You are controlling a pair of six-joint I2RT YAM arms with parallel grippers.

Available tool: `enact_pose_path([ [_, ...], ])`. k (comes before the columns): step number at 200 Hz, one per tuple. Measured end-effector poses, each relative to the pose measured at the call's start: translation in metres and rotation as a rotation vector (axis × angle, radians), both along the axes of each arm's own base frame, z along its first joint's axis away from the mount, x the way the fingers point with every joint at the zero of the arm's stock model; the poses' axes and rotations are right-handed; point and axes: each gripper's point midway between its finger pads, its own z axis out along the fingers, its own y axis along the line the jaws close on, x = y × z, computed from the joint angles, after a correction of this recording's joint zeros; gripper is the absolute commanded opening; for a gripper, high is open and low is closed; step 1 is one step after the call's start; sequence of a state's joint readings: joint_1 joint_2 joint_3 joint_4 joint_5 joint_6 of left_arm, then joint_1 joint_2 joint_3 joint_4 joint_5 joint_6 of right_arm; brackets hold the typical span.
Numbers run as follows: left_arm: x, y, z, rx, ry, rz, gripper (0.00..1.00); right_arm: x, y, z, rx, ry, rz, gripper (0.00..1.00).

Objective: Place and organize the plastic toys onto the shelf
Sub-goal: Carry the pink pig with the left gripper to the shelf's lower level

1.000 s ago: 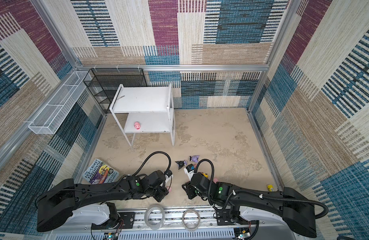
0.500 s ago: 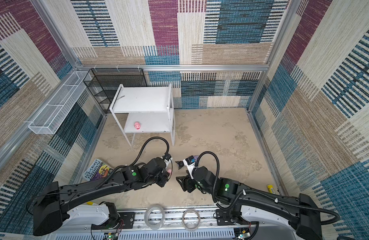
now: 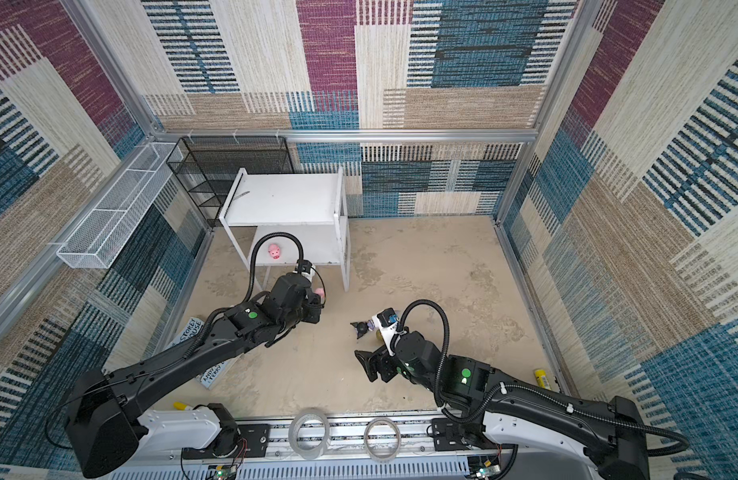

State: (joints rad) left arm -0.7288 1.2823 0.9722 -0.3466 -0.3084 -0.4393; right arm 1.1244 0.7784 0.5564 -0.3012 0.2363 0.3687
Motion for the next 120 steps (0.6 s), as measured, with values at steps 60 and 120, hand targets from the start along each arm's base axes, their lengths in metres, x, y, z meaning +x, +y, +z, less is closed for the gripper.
enact_pose_path([
  [60, 0.029, 0.022, 0.025, -0.044, -0.089, 0.195, 0.21, 0.0, -0.003, -0.003, -0.012, -0.009, -0.003, 0.96],
  [120, 0.055, 0.043, 0.039, -0.121, -0.157, 0.33, 0.21, 0.0, -0.004, -0.001, -0.004, -0.013, -0.002, 0.96],
])
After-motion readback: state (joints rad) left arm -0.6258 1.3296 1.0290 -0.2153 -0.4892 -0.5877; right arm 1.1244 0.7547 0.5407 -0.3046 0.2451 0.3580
